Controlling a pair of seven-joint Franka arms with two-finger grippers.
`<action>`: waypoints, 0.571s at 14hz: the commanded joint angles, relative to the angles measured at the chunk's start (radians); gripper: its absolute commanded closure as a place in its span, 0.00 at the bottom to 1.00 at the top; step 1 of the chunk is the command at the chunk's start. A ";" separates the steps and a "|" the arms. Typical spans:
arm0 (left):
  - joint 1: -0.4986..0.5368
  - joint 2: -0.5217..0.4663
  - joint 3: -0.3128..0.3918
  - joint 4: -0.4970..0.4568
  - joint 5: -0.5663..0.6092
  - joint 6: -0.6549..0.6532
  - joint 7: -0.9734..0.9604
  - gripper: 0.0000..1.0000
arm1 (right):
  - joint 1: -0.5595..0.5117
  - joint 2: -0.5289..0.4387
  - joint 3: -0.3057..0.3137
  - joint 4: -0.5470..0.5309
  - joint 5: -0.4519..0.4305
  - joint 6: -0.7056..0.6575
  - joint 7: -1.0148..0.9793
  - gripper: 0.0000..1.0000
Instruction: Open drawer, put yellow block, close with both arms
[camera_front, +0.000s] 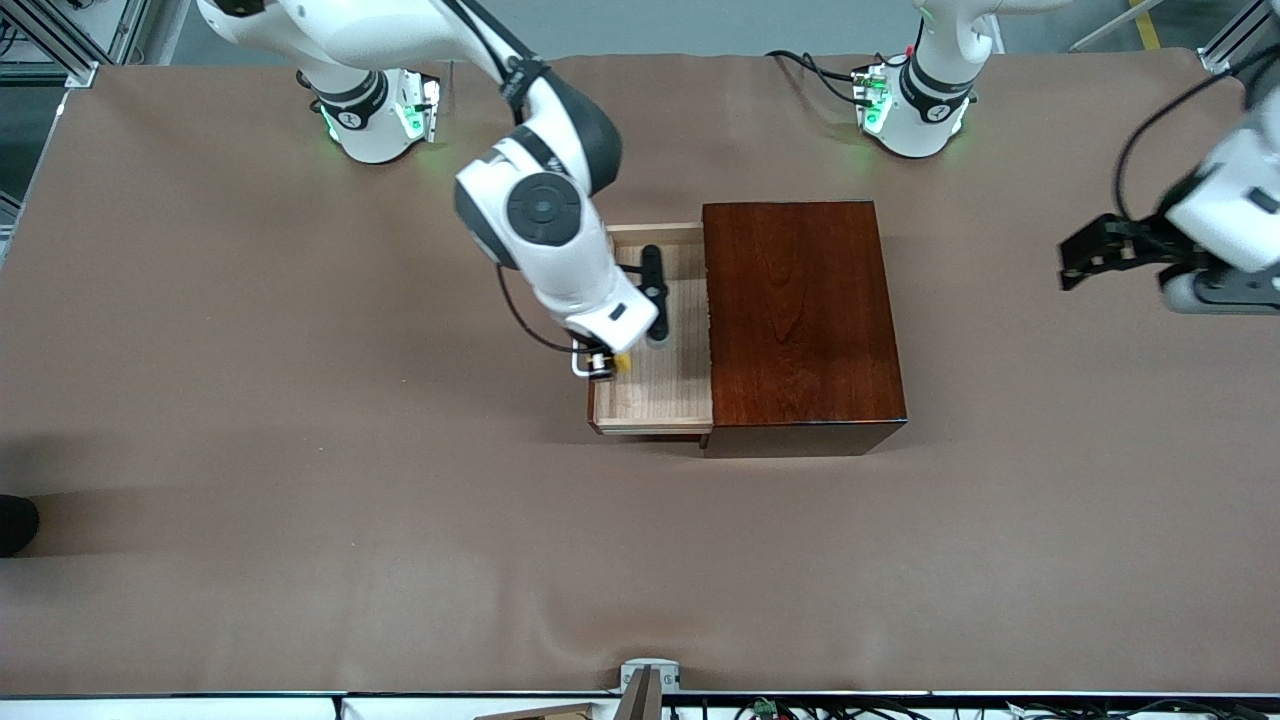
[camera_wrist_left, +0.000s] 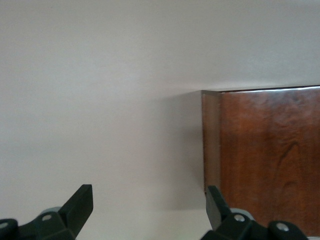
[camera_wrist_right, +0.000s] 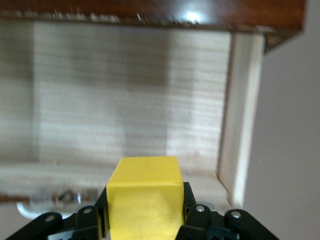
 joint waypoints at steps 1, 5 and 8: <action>0.066 -0.033 -0.013 -0.058 -0.028 0.029 0.079 0.00 | 0.043 0.053 -0.014 0.067 0.008 -0.014 0.054 1.00; 0.080 -0.033 -0.013 -0.069 -0.030 0.042 0.116 0.00 | 0.085 0.074 -0.016 0.067 0.001 -0.005 0.083 1.00; 0.077 -0.031 -0.013 -0.064 -0.030 0.042 0.100 0.00 | 0.109 0.099 -0.019 0.064 -0.015 0.012 0.111 1.00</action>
